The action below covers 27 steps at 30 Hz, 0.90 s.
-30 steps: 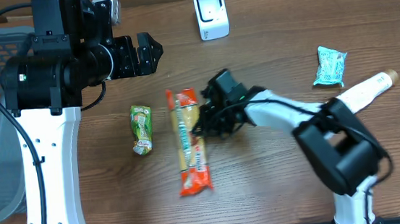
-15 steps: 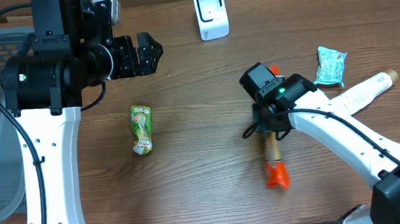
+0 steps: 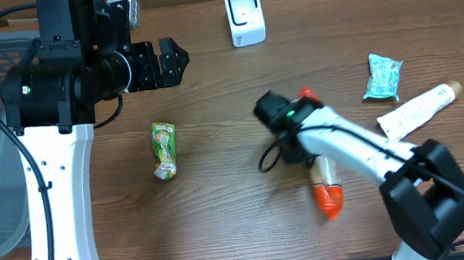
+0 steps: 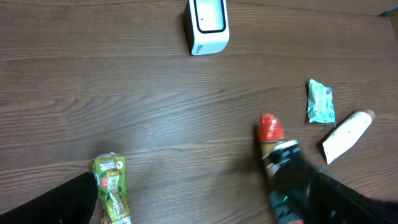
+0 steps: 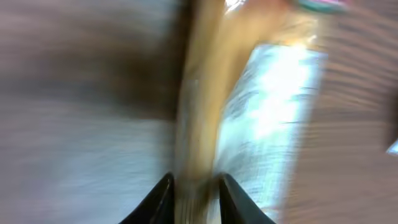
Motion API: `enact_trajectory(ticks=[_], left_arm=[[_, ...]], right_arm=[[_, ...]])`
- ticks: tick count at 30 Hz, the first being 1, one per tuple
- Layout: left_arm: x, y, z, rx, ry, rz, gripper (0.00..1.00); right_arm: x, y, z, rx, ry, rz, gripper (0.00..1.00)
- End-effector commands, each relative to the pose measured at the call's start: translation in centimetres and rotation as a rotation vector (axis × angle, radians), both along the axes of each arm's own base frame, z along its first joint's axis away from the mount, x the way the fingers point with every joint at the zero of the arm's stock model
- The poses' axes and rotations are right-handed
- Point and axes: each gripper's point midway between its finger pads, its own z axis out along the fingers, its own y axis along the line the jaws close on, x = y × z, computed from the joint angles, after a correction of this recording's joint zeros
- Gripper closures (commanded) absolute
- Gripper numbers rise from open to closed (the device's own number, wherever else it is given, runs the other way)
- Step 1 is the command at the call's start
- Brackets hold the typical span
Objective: Scan the item barcode
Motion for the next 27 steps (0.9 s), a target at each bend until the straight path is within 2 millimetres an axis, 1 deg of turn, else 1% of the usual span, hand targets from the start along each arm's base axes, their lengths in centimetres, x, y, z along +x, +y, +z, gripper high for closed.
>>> enact_trajectory(ticks=[1,2,3,5,6,7,8,10,12,14,16,18,20,22,23,27], left_arm=[[0.2,0.0,0.0,-0.005,0.002,-0.001,0.0],[0.2,0.0,0.0,-0.005,0.002,0.0,0.0],[0.2,0.0,0.0,-0.005,0.002,0.0,0.0],[0.2,0.0,0.0,-0.005,0.002,0.0,0.01],[0.2,0.0,0.0,-0.005,0.002,0.0,0.0],[0.2,0.0,0.0,-0.005,0.002,-0.001,0.0],[0.2,0.0,0.0,-0.005,0.002,-0.001,0.0],[0.2,0.0,0.0,-0.005,0.002,-0.001,0.0],[0.2,0.0,0.0,-0.005,0.002,0.0,0.01],[0.2,0.0,0.0,-0.005,0.002,0.0,0.0],[0.2,0.0,0.0,-0.005,0.002,0.0,0.0],[0.2,0.0,0.0,-0.005,0.002,0.0,0.0],[0.2,0.0,0.0,-0.005,0.002,0.0,0.0],[0.2,0.0,0.0,-0.005,0.002,0.0,0.0],[0.2,0.0,0.0,-0.005,0.002,0.0,0.01],[0.2,0.0,0.0,-0.005,0.002,0.0,0.01]], right_arm=[[-2.3,7.7,0.5,0.215,0.063,0.211,0.69],[-3.1,9.8,0.5,0.28,0.074,0.249,0.62],[-3.9,11.7,0.7,0.343,0.086,0.286,0.49],[-5.2,14.5,1.0,0.424,0.092,0.345,0.22],[-5.3,15.2,1.1,0.436,0.082,0.361,0.14],[-5.2,15.6,1.3,0.441,0.067,0.366,0.08],[-5.1,15.7,1.6,0.446,0.064,0.357,0.07],[-3.7,15.0,2.6,0.443,0.053,0.296,0.05],[-1.8,13.5,4.1,0.437,0.041,0.233,0.05],[0.0,11.5,5.7,0.436,0.033,0.165,0.05],[2.3,8.1,7.7,0.43,0.025,0.058,0.06],[3.4,5.3,8.4,0.425,0.031,-0.022,0.04],[4.2,2.0,8.4,0.419,0.055,-0.114,0.01],[4.5,-0.2,7.9,0.449,0.096,-0.166,0.0],[4.4,-1.2,7.5,0.495,0.134,-0.174,0.0],[3.4,-3.6,5.5,0.612,0.219,-0.17,0.0]])
